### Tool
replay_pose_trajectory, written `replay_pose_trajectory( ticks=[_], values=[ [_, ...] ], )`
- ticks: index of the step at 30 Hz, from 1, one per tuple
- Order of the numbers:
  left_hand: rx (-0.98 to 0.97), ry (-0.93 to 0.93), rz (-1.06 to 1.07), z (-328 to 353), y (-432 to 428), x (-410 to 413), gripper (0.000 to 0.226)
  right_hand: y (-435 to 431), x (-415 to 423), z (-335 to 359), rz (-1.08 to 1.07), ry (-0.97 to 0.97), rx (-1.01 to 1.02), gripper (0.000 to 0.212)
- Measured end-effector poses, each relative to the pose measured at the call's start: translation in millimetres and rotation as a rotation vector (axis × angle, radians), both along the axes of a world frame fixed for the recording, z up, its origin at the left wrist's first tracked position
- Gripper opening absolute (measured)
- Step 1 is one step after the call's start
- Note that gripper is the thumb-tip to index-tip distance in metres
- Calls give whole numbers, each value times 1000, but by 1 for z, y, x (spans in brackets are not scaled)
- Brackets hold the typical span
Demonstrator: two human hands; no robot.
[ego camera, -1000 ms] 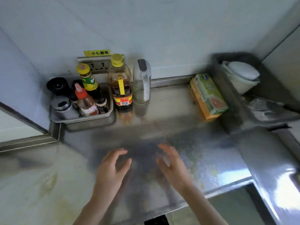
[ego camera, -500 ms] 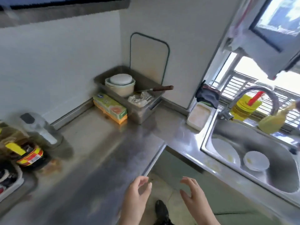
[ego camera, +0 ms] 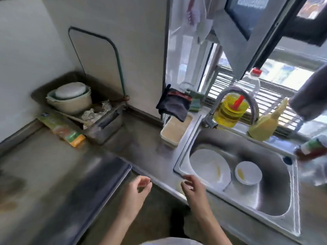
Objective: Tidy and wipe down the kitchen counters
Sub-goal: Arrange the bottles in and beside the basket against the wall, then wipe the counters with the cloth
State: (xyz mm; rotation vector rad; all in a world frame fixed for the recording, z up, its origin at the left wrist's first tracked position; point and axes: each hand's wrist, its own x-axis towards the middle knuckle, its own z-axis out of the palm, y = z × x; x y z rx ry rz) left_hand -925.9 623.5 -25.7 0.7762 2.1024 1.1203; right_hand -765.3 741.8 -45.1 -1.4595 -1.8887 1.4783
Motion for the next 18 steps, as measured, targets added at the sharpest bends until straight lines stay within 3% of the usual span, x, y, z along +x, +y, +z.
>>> replay_pose_trajectory(
  ticks=[6, 11, 14, 18],
  values=[
    [-85, -41, 162, -6, 8, 7, 15, 74, -25, 17, 205, 24, -58, 10],
    [-92, -80, 297, -1, 42, -11, 15, 110, -33, 11, 229, 30, -62, 11],
    [-4, -123, 279, 14, 92, -36, 15, 123, -46, 18, 107, 109, -135, 9],
    [69, -143, 188, 37, 154, -73, 25, 150, -80, 41, -188, 375, -435, 20]
  ],
)
